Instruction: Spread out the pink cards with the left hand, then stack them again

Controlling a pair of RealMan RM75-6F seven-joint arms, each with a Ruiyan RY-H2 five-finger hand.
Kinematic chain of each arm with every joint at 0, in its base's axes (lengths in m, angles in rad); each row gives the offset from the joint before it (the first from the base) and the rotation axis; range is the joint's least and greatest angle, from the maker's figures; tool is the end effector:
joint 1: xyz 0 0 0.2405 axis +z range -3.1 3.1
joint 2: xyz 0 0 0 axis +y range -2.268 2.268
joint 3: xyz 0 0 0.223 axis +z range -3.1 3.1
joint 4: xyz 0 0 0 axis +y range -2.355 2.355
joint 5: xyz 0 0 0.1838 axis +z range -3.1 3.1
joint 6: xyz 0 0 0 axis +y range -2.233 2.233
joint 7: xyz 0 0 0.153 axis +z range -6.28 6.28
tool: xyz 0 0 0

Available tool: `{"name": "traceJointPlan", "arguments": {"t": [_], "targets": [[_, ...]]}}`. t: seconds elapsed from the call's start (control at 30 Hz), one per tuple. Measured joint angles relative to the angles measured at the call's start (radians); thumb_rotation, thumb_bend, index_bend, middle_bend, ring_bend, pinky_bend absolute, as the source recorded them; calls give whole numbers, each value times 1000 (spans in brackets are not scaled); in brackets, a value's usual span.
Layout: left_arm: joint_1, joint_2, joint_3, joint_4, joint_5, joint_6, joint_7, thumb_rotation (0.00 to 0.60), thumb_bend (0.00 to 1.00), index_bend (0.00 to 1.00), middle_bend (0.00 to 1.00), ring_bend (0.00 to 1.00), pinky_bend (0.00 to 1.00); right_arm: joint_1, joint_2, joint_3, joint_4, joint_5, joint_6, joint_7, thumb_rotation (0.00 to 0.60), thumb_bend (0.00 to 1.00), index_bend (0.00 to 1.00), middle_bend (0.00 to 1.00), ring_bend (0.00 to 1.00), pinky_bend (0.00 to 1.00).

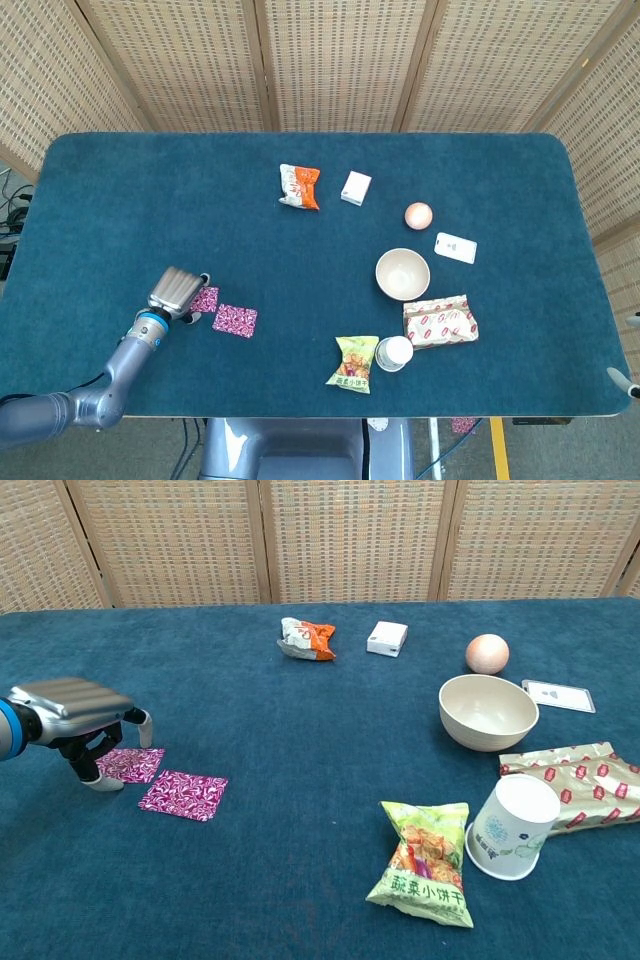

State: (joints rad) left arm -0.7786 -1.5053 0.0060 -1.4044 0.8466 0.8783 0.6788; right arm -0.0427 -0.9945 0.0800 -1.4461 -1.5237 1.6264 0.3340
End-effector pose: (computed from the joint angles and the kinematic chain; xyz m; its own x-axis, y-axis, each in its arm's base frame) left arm -0.1977 0.3167 -0.0014 0.7514 0.3707 0.5459 0.6575 -0.3512 -0.6666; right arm -0.3054 -0.1530 0.2434 0.3613 0.1304 0.9233 -0.9325 0.0495 0.3579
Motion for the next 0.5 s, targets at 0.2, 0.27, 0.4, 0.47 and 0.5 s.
{"name": "traceJointPlan", "arguments": {"t": [0.2,0.27,0.4,0.47,0.5], "targets": [[-1,-2,1,1,-5,-2,3,514,289,350,762,764,700,1,0,1,0,1,-2,-1,600,155,320,300,145,83],[-2,-2,2,2,-8,-2,4,514,292,351,762,764,700,1,0,1,0,1,-2,-1,600,155,320,301,145,83],[-3,-2,4,3,-11,-4,7,514,293,352,762,765,700,2,-1,1,0,1,-3,-1,600,156,320,302,145,83],[-3,-3,4,4,-12,-3,7,514,294,355,762,765,700,2,1,2,-1,1,-4,-1,600,156,320,302,145,83],[-3,-3,4,4,-13,-3,6,514,294,360,762,765,700,3,0,2,-1,1,-4,-1,600,156,320,302,145,83]]}}
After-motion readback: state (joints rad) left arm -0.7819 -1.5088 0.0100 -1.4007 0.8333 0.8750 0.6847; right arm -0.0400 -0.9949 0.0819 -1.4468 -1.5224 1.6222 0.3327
